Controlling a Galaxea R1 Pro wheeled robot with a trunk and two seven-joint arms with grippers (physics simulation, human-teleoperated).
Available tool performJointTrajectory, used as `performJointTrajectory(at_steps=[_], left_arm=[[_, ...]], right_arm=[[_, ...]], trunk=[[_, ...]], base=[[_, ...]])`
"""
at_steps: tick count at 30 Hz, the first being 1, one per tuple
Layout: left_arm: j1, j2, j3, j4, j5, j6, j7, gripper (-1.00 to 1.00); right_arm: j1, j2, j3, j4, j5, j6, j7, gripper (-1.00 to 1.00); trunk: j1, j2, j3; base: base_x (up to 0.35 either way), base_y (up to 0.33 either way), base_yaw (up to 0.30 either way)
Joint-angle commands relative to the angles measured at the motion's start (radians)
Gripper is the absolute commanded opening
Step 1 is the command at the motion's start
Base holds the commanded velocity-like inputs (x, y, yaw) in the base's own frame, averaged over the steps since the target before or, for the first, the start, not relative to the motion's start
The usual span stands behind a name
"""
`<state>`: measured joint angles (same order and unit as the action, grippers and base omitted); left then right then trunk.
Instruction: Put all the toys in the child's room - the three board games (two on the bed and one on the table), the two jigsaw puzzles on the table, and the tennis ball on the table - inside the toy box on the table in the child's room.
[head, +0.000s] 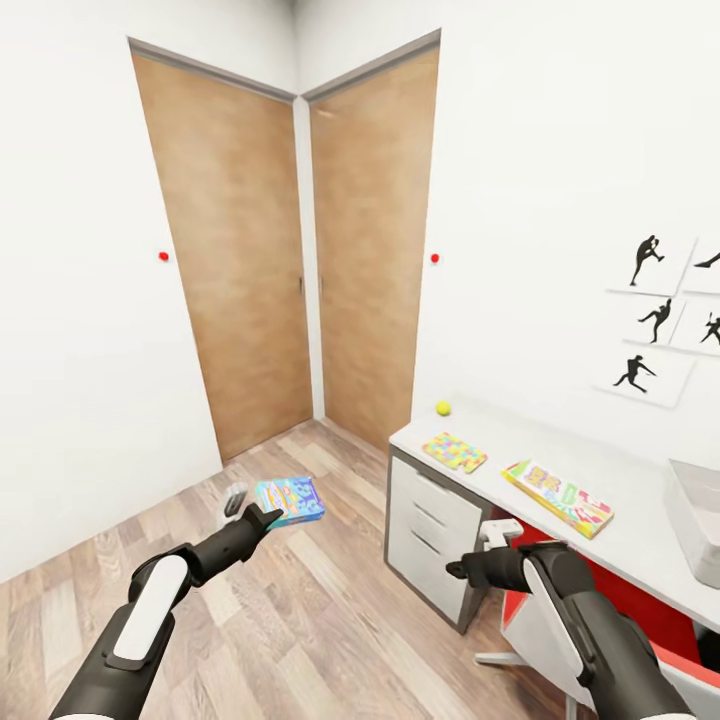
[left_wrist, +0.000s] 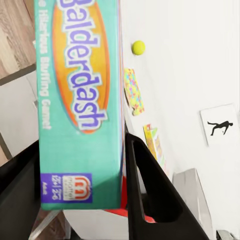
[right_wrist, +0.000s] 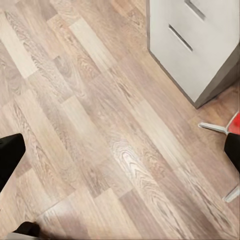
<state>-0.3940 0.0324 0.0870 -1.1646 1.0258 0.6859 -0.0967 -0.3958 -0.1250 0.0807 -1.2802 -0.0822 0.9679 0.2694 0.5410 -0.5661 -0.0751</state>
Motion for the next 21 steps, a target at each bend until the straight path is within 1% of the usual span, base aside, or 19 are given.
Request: performJointTrajectory(at_steps=[1, 6, 14, 21], left_arm=[[-0.001, 0.000, 0.002, -0.002, 0.002, 0.006, -0.004, -1.00], [0.000, -0.001, 0.002, -0.008, 0.002, 0.006, -0.005, -1.00], [0.000, -0.001, 0.002, -0.014, 0.003, 0.006, -0.007, -1.00], [0.000, -0.002, 0.002, -0.021, 0.003, 0.006, -0.007, -1.00]], right_arm=[[0.005, -0.002, 0.001, -0.013, -0.008, 0.018, -0.005, 1.00], [0.021, -0.003, -0.002, -0.051, -0.008, 0.065, -0.005, 1.00], [0.032, -0.006, -0.003, -0.065, -0.008, 0.074, -0.004, 1.00], [0.036, -0.026, -0.004, -0.072, -0.014, 0.075, -0.004, 1.00]], trunk=[[0.001, -0.002, -0.002], [0.001, -0.002, -0.002], [0.001, -0.002, -0.002], [0.001, -0.002, -0.002]], base=[[0.170, 0.000, 0.000], [0.089, 0.000, 0.000], [0.023, 0.000, 0.000], [0.005, 0.000, 0.000]])
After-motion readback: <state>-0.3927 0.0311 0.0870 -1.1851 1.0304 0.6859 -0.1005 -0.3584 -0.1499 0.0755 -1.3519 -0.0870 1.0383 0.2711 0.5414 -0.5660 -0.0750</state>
